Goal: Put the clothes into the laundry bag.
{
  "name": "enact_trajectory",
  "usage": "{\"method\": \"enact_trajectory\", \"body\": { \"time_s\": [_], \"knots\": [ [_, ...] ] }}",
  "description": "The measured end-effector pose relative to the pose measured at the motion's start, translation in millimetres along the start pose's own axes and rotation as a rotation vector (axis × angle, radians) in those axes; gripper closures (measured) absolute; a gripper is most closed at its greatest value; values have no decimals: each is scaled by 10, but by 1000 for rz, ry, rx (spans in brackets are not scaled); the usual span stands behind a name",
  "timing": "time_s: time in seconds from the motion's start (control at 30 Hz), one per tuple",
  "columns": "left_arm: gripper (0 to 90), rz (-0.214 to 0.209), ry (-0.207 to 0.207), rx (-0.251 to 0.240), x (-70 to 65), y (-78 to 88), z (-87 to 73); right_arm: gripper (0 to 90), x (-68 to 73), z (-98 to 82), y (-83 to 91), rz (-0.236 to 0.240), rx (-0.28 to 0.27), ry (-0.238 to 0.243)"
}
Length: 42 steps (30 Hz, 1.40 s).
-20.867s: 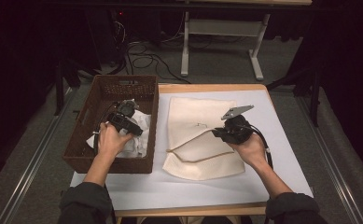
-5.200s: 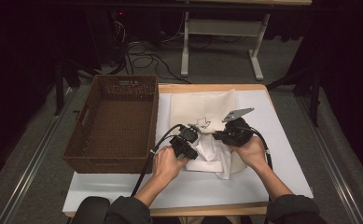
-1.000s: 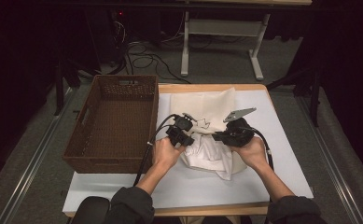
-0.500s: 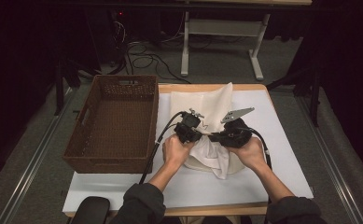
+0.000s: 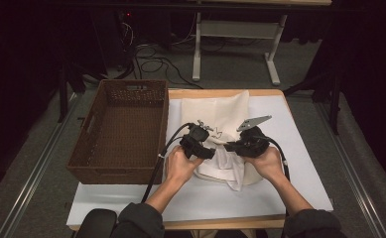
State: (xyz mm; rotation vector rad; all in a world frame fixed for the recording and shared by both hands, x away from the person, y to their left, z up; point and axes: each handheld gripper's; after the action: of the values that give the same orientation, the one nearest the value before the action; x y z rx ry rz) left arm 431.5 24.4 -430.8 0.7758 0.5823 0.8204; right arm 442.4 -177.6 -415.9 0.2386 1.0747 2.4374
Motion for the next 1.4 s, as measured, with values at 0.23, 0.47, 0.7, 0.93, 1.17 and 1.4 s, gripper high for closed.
{"method": "enact_trajectory", "body": {
  "time_s": [0.23, 0.47, 0.7, 0.93, 1.17, 1.4],
  "knots": [
    [411, -4, 9, 80, -42, 25, -195, 870, 0, -1, 7, -10, 4, -3],
    [550, -41, 11, 138, -48, -175, -315, 871, 15, 15, -26, -5, 15, -1],
    [845, -107, -6, 84, -80, -245, -252, 871, 27, 27, -47, 2, 19, 3],
    [856, -128, 29, 10, -55, -274, -41, 872, 60, 56, -70, 14, 21, 22],
    [858, -71, 26, -74, -53, -336, 114, 873, 88, 79, -20, 24, 14, 35],
    [846, -8, 37, -112, -11, -495, 110, 873, 71, 67, -28, 25, 16, 26]
  ]
}}
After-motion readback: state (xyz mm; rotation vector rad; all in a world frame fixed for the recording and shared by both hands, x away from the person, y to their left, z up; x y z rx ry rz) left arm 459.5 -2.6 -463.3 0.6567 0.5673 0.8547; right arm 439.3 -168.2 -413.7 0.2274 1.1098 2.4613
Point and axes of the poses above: each handheld gripper's, and its own axes: y roughly backward along the jaws, z roughly out of its top, x roughly to its left, and after that the axes turned 8 degrees about y, right-handed
